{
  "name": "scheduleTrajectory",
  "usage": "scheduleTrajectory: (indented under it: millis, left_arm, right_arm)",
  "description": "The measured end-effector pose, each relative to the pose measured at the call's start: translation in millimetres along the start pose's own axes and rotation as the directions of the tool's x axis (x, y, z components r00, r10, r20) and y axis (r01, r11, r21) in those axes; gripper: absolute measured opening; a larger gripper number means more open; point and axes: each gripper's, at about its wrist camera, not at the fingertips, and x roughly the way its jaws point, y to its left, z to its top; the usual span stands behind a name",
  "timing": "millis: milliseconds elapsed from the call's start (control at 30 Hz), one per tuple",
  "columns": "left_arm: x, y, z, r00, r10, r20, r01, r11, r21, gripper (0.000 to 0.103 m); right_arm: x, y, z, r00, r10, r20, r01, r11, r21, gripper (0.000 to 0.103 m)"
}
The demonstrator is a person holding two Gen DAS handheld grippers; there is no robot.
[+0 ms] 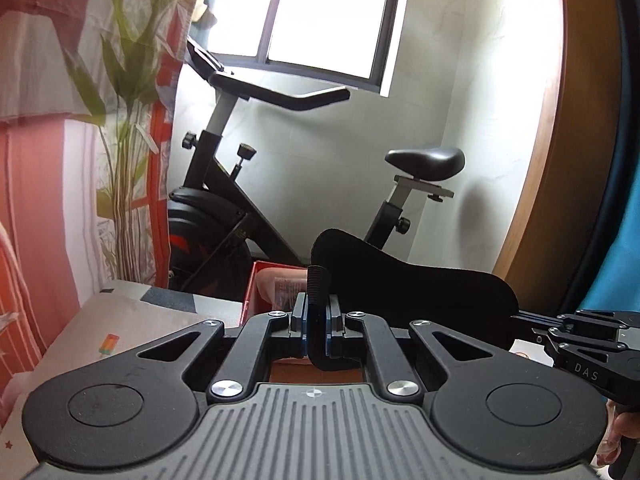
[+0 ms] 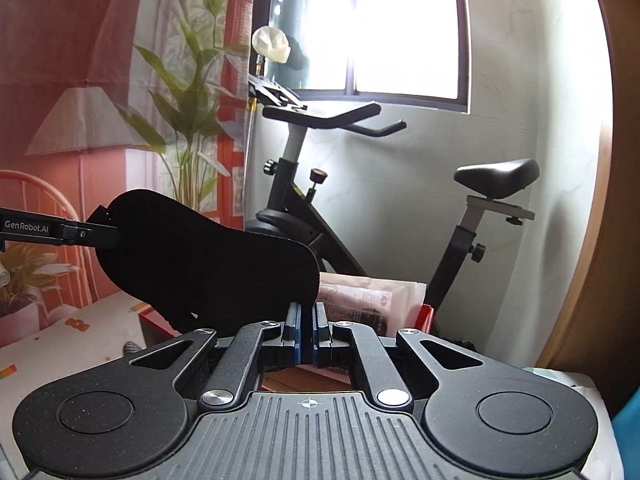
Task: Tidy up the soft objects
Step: 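Lift the black fabric item with both grippers and carry it to the box, then lower the black item into the red box and open both grippers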
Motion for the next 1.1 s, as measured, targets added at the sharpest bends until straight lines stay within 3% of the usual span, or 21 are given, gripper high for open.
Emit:
scheduleTrajectory:
  millis: [200,333,633,700,767,867,967,1067,1100]
  left_arm:
    - [78.9,-0.1,0.4,0.985,-0.017,-0.173,0.014,1.0,-0.019,0.009]
    - [112.4,3.0,-6.9,0.956,-0.026,-0.293,0.011,0.999,-0.052,0.009]
    - [133.2,-3.6,-12.2,0.929,-0.002,-0.369,0.026,0.998,0.061,0.014]
    - [135.1,-5.5,-10.9,0.929,0.011,-0.371,0.024,0.996,0.089,0.037]
    - [132.3,-3.5,-8.8,0.934,0.006,-0.356,0.03,0.995,0.095,0.049]
    - [124.4,-1.4,-3.8,0.944,0.001,-0.33,0.034,0.994,0.1,0.054]
    - [115.9,-1.0,0.7,0.952,-0.012,-0.305,0.043,0.994,0.097,0.073]
    - [100.1,-0.5,3.8,0.963,-0.031,-0.267,0.059,0.994,0.095,0.099]
    - [95.1,0.1,4.7,0.965,-0.049,-0.258,0.073,0.993,0.088,0.103]
  right_arm:
    - [71.7,-36.3,-7.9,0.983,-0.014,-0.182,0.019,0.999,0.03,0.005]
    - [98.7,-50.9,-20.0,0.958,0.016,-0.285,0.011,0.995,0.095,0.005]
    - [123.3,-61.3,-29.8,0.92,0.009,-0.391,0.05,0.989,0.14,0.007]
    - [125.7,-59.8,-31.4,0.916,-0.01,-0.401,0.068,0.989,0.132,0.008]
    - [126.6,-58.4,-31.5,0.916,-0.028,-0.399,0.085,0.989,0.124,0.01]
    - [123.0,-57.2,-29.6,0.921,-0.05,-0.385,0.106,0.987,0.125,0.017]
    - [114.5,-56.1,-26.8,0.926,-0.078,-0.37,0.133,0.983,0.127,0.023]
    - [98.9,-54.4,-24.6,0.94,-0.087,-0.331,0.142,0.979,0.144,0.053]
    - [92.7,-53.7,-24.0,0.948,-0.08,-0.307,0.13,0.98,0.148,0.065]
